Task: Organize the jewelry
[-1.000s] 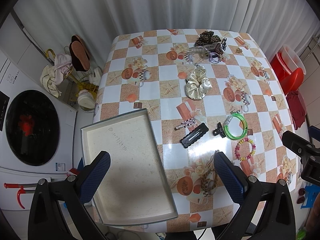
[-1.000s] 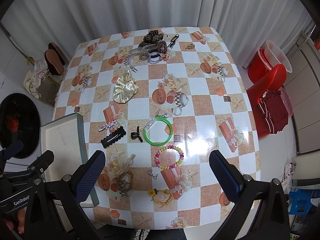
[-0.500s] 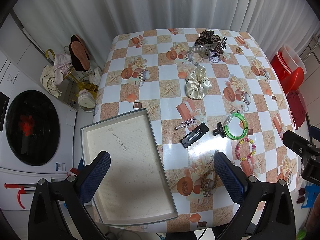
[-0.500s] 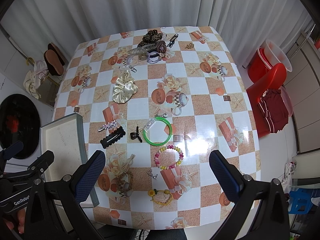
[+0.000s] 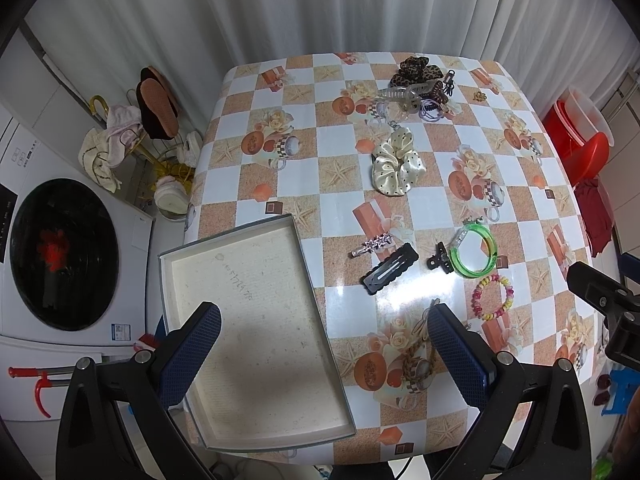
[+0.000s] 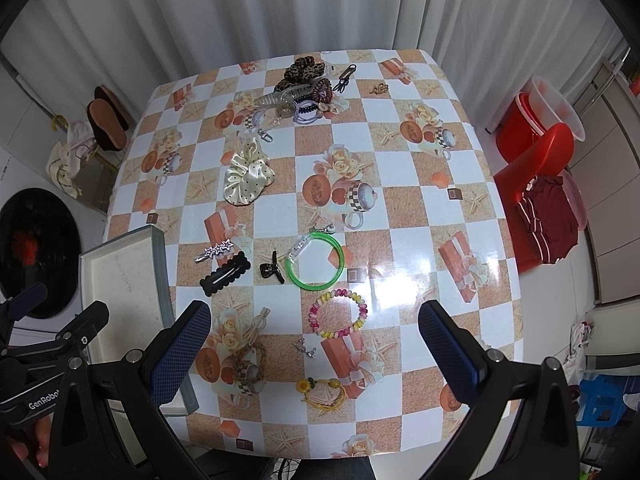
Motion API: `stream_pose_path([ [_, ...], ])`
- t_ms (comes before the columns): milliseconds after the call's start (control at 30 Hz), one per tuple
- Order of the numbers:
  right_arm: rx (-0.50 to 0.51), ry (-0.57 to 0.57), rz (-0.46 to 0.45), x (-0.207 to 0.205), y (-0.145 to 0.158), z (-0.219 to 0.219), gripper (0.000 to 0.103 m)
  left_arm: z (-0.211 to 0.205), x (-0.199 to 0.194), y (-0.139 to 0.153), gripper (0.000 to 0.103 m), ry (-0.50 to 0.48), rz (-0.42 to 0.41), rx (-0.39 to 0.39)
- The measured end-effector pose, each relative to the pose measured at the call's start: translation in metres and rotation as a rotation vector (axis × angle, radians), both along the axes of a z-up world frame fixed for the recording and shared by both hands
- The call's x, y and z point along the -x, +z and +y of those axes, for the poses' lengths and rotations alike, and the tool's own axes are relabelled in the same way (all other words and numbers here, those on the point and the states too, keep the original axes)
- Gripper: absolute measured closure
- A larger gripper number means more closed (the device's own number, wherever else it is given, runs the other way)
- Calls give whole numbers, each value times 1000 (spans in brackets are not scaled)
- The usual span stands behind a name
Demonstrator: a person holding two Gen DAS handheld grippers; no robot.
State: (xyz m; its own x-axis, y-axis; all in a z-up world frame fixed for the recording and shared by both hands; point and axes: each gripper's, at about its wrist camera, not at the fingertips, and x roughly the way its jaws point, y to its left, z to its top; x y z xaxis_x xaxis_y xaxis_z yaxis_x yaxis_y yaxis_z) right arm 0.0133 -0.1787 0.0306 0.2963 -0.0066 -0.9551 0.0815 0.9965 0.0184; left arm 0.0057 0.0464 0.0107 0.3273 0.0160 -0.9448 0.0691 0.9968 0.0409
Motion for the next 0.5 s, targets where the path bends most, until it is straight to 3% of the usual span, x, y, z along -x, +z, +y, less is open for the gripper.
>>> stream_pose_path([
  [267,-11,-38,48,-3,-19,-6,0,0,-9,-17,0,-17,33,-3],
  [500,-21,-61,107,-14,-51,-28,0,-24,-45,-41,0,-14,80,-2],
])
